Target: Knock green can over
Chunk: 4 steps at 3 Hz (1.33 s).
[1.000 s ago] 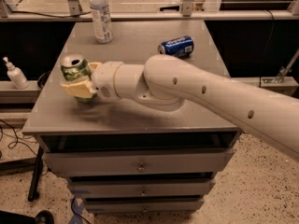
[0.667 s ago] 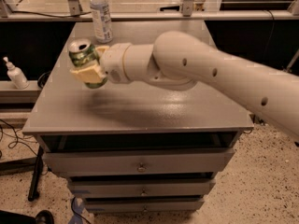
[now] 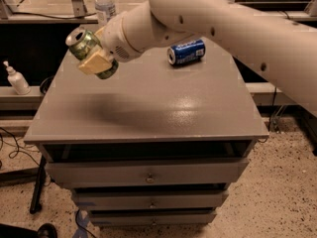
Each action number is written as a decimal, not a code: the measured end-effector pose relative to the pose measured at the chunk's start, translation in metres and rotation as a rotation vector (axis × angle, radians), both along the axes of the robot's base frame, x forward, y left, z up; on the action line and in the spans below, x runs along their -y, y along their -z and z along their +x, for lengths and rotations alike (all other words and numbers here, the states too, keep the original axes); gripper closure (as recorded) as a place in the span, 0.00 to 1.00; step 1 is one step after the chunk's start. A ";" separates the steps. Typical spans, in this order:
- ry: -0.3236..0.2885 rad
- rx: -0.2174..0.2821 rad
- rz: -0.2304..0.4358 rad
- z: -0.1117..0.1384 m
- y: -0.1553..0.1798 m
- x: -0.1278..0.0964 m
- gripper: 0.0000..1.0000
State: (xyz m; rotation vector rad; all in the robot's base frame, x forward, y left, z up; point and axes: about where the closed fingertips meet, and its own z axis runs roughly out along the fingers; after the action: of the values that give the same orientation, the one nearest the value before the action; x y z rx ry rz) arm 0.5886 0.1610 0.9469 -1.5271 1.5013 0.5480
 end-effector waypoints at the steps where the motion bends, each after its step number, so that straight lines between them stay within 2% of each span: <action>1: -0.044 0.013 -0.257 0.010 0.036 0.033 1.00; 2: -0.082 0.001 -0.499 0.012 0.076 0.075 1.00; 3: -0.061 -0.010 -0.664 0.019 0.099 0.113 0.84; 4: -0.030 -0.005 -0.749 0.025 0.106 0.134 0.60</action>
Offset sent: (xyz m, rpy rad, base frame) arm 0.0180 -0.1435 -0.1222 -0.8329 0.0179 0.1203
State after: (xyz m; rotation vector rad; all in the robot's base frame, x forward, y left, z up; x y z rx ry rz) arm 0.6136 0.0272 0.8405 -2.1028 1.7950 -0.0213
